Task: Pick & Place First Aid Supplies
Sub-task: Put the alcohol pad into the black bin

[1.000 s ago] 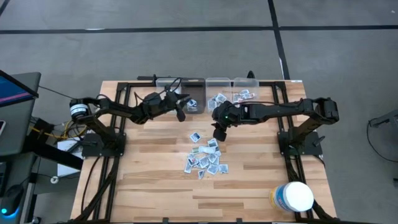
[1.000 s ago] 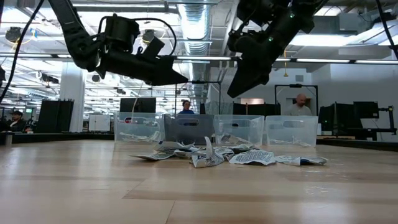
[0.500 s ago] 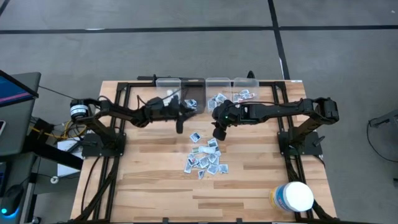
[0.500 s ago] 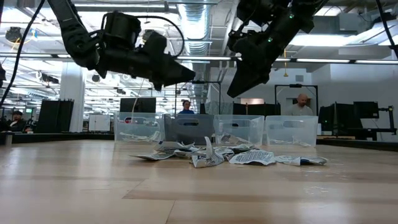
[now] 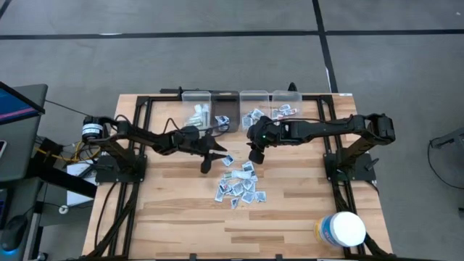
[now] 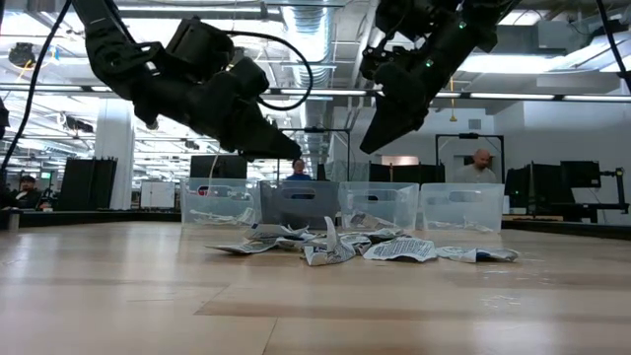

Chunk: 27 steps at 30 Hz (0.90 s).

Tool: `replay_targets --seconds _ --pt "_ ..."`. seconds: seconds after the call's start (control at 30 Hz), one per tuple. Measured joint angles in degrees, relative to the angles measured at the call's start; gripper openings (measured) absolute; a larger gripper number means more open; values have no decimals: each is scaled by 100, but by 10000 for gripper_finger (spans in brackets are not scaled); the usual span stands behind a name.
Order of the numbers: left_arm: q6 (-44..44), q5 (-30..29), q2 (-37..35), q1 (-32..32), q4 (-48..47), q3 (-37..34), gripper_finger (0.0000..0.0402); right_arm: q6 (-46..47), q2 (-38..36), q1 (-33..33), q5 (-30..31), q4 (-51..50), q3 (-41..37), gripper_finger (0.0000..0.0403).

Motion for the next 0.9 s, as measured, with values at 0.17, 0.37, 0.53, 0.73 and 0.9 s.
replay_targets --seconds 0.17,0.37,0.53,0.73,0.9 --pt "11 -309 151 -123 -39 -4 159 1 0 58 0 2 0 120" --pt "11 -408 928 -189 234 -2 189 4 0 203 0 -4 0 120" --pt "16 -606 1424 -197 1008 2 188 136 0 309 0 -93 0 120" --pt "30 -748 1846 -190 1051 0 178 305 2 349 -2 -178 0 120" --pt "31 -766 2174 -274 1234 19 170 414 2 369 0 -219 0 120"
